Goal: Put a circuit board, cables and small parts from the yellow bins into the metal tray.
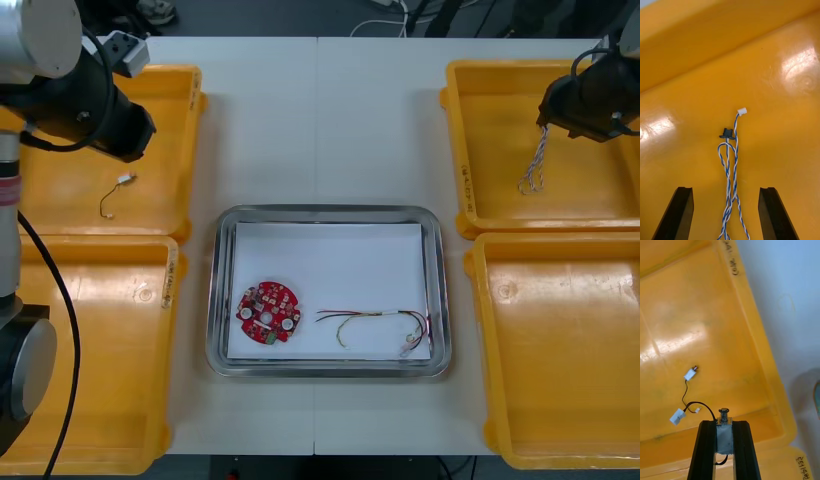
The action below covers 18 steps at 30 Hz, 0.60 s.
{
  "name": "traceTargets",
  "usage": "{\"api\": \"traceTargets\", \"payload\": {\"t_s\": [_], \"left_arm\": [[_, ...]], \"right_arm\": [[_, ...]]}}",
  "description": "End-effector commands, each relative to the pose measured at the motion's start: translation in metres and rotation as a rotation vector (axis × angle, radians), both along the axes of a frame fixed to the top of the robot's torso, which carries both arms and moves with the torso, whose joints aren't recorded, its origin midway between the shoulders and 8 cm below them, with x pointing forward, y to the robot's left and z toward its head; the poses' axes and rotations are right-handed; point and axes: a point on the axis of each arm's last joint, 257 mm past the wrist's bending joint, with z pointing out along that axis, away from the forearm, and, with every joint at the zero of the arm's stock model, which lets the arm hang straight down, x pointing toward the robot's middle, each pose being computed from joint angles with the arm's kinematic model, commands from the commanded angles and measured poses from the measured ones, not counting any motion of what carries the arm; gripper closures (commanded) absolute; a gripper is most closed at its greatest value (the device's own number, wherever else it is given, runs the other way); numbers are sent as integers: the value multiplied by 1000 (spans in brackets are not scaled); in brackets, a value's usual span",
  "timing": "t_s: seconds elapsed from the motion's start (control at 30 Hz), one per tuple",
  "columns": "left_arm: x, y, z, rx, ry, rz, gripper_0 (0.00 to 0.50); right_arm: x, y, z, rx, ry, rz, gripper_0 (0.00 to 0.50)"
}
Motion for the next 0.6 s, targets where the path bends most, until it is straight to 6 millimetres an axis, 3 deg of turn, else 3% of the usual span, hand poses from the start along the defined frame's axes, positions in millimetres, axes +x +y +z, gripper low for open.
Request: {"api": "traceTargets", "payload": {"t_s": [0.03,0.3,0.6], "left_arm": [[1,-56,23,-104,-55,17,500],[-11,-113,2,-130,-10,-37,500],[-33,-160,-30,-107,58,-116,500]], "right_arm": [[17,14,26,45,-60,-21,0],[16,17,11,66,-45,-32,0],[17,24,-2,55,-37,-19,0]]}}
